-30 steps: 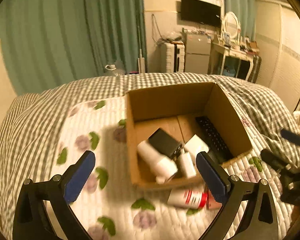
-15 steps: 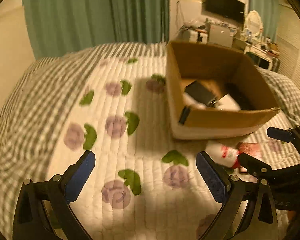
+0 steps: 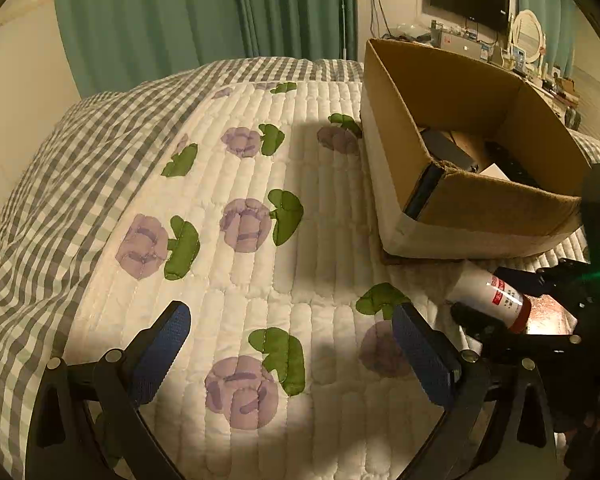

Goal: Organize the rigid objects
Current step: 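Grasp the white-and-red bottle with the right gripper while the left grasps the pink rose case, then lower the pink case and the bottle into the box and open both grippers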

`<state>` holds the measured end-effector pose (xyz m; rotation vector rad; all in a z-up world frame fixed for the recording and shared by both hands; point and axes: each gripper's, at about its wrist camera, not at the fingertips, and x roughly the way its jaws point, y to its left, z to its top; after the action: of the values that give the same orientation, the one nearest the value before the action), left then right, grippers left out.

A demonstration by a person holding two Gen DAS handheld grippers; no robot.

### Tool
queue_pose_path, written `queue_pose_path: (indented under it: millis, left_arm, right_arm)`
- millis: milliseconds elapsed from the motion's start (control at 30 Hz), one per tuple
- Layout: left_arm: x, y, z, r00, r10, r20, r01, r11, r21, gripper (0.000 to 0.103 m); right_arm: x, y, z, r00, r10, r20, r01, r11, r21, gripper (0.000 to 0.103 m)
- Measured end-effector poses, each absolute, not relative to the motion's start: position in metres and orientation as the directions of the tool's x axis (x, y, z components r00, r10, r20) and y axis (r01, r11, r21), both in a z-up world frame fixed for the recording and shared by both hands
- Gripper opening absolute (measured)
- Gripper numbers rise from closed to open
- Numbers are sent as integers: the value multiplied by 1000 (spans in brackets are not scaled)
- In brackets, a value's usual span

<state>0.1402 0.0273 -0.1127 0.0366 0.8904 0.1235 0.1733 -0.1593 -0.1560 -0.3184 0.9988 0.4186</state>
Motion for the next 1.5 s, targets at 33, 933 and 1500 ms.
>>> queue_pose_path:
  millis: [33,933,1500]
  left_arm:
    - [141,26,-112,623,126,-772,-91,992,89,103]
    - [142,-140,-134,567,-99,-818,112,993,-43,103]
    - [164,-165,-159,506,-175,-845,142,983,-119,72]
  right_arm:
    - [168,-162,-152,480,198,-855,-473,879,-62,43]
    - [144,-346,-94,586,-19,-810,-124,986,-112,37]
    - [145,-345,-112,547,18,-837,-147,986,-75,37]
